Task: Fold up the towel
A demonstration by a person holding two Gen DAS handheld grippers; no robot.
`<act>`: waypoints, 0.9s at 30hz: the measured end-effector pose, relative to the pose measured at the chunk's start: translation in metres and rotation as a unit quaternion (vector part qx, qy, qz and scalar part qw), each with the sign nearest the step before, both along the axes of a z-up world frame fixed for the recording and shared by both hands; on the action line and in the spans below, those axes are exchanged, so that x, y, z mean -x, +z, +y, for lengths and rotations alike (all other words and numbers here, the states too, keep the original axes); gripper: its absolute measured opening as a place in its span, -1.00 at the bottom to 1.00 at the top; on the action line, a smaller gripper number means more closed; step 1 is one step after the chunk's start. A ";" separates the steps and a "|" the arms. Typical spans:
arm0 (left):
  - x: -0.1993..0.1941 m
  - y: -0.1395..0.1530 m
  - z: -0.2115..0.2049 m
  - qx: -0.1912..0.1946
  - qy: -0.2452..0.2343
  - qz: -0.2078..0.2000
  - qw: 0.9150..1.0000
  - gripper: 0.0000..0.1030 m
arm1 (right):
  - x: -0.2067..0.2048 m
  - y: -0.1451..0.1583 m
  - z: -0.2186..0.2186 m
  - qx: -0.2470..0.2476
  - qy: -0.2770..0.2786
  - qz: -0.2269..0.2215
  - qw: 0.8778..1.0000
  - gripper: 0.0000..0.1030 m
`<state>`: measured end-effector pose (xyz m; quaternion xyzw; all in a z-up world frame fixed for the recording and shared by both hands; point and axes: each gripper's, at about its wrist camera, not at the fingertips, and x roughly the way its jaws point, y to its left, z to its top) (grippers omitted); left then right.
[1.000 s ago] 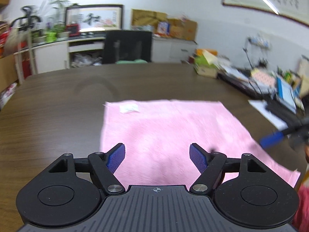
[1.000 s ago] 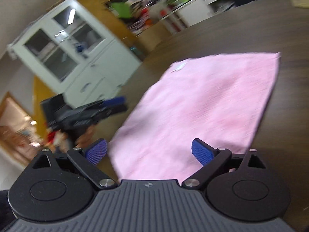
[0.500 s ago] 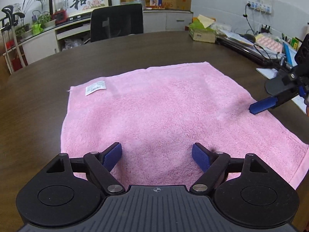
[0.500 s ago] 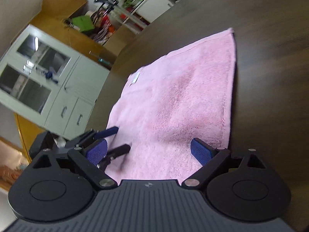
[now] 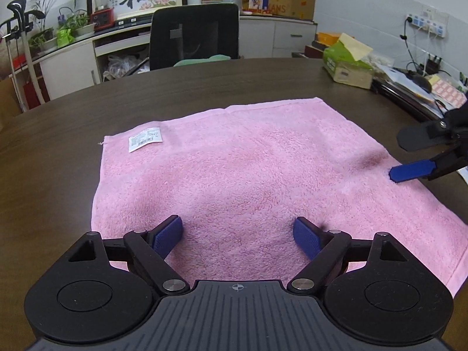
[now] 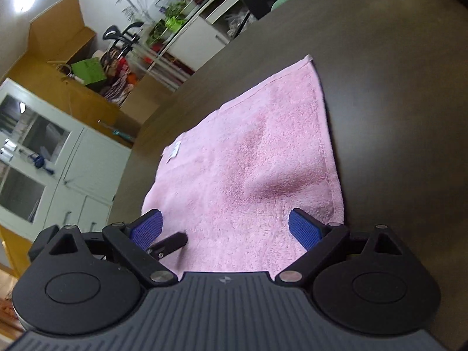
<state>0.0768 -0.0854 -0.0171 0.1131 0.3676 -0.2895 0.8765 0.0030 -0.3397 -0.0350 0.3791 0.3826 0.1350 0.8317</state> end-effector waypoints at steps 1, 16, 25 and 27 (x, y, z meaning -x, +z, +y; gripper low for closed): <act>-0.003 0.000 0.000 0.001 0.003 -0.001 1.000 0.66 | -0.004 -0.002 -0.001 -0.009 -0.003 0.000 1.000 0.86; 0.047 0.035 0.086 0.124 0.038 0.017 0.991 0.71 | 0.065 0.008 -0.023 -0.038 0.016 -0.072 0.997 0.96; 0.085 0.031 0.131 0.141 0.095 0.033 0.985 0.74 | 0.109 0.011 -0.015 0.139 -0.014 -0.075 0.987 0.96; 0.093 0.029 0.134 0.149 0.102 0.038 0.983 0.74 | 0.122 0.011 -0.003 0.173 -0.011 -0.076 0.982 0.96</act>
